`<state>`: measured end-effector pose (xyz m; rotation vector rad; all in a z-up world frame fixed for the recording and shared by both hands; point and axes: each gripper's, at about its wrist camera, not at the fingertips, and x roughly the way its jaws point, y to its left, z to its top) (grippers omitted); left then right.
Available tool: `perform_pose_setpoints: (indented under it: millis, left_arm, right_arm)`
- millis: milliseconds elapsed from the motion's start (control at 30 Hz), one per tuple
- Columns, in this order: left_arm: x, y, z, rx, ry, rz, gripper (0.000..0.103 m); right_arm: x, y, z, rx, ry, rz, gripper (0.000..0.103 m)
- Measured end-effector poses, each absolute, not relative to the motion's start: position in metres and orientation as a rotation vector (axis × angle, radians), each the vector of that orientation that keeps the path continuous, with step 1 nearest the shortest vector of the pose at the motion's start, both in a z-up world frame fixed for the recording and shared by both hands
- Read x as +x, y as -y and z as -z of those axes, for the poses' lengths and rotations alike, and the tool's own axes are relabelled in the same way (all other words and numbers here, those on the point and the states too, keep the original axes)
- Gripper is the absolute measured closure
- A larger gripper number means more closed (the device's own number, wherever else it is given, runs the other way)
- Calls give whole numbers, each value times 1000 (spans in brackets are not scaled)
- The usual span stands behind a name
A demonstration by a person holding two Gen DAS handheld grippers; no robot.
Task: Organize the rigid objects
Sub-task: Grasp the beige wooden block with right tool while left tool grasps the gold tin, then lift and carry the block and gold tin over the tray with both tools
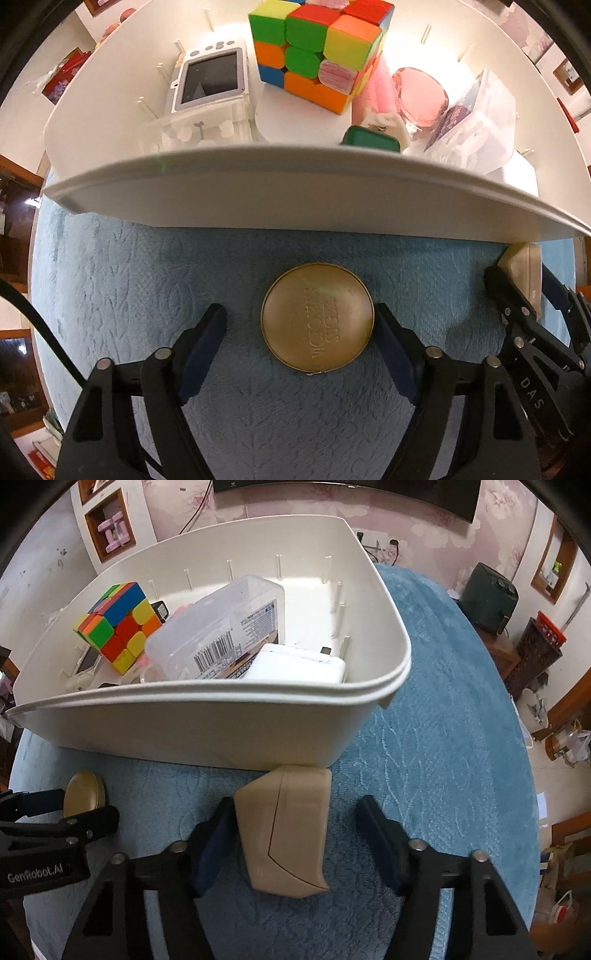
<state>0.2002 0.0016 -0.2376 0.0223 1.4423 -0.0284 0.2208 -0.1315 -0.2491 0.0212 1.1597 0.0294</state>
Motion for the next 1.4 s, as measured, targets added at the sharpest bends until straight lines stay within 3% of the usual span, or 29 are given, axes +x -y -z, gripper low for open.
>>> perform_pose_setpoints:
  millis: [100,200,733,1100,1400]
  left_arm:
    - [204,-8,236,12,-1444,20,33]
    - [203,-14,231,-14,-1440,6,44]
    - [161,-72,220,-160,-1481,51,44]
    - [134,-143,217,-246,-1536,19,44]
    - [124,-218,213,-261,-1578,-72,44]
  right_arm:
    - [219,127,246,6,-1166,-47,55]
    - [220,121,246,-16,-1184,-32,56]
    - [198,95,240,23,-1340,64,56]
    - [161,19,238,47,-1454,-79,56]
    - [147,-65,208,-25,-1392,-267,56]
